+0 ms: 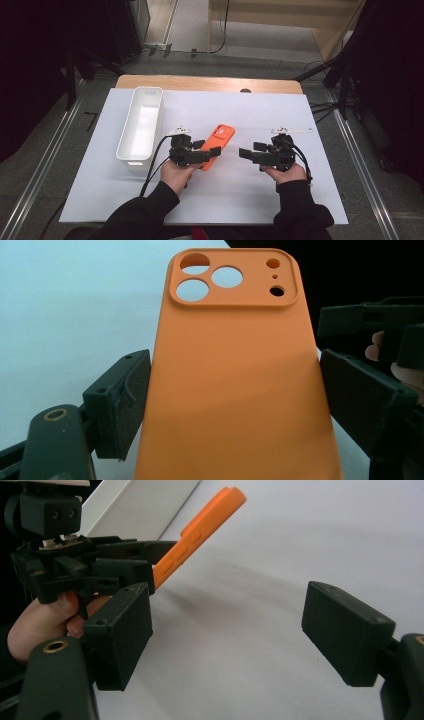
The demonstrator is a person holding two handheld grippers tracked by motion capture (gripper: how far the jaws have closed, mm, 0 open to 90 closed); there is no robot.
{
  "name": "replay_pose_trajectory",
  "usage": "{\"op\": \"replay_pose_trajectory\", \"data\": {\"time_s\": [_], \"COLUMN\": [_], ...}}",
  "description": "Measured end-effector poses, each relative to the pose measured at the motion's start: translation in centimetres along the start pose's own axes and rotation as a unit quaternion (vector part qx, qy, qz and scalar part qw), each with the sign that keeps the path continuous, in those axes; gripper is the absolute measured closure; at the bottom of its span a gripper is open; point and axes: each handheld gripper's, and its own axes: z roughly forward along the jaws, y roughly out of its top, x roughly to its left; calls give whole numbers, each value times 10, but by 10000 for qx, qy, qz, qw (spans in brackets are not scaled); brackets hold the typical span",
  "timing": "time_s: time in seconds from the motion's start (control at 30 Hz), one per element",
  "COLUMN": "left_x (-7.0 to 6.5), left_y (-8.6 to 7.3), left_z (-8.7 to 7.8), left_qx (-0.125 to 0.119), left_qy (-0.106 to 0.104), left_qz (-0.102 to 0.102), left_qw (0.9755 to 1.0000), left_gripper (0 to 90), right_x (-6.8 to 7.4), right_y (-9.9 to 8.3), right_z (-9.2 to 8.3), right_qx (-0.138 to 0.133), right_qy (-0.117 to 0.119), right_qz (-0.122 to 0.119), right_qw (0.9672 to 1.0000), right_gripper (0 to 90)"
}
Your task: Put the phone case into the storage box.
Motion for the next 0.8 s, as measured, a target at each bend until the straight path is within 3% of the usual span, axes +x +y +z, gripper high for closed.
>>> {"op": "replay_pose_trajectory", "data": {"time_s": [0.4, 0.6, 0.8], "left_x": [-1, -1, -1], "left_y": [-4, -5, -8], "left_z": [2, 5, 7], "left_qx": [-196, -220, -222], "left_qy": [177, 241, 207], "left_qz": [105, 127, -23], "left_qw": [9996, 9994, 9995], "left_gripper": [164, 164, 164], "right_x": [-7, -13, -19], "right_y": [14, 20, 25], "right_z": [5, 9, 12], "right_qx": [-30, -69, -83], "right_qy": [-42, 42, 60], "right_qz": [166, 387, 533], "right_qw": [9998, 9992, 9985], "right_gripper": [220, 222, 229]}}
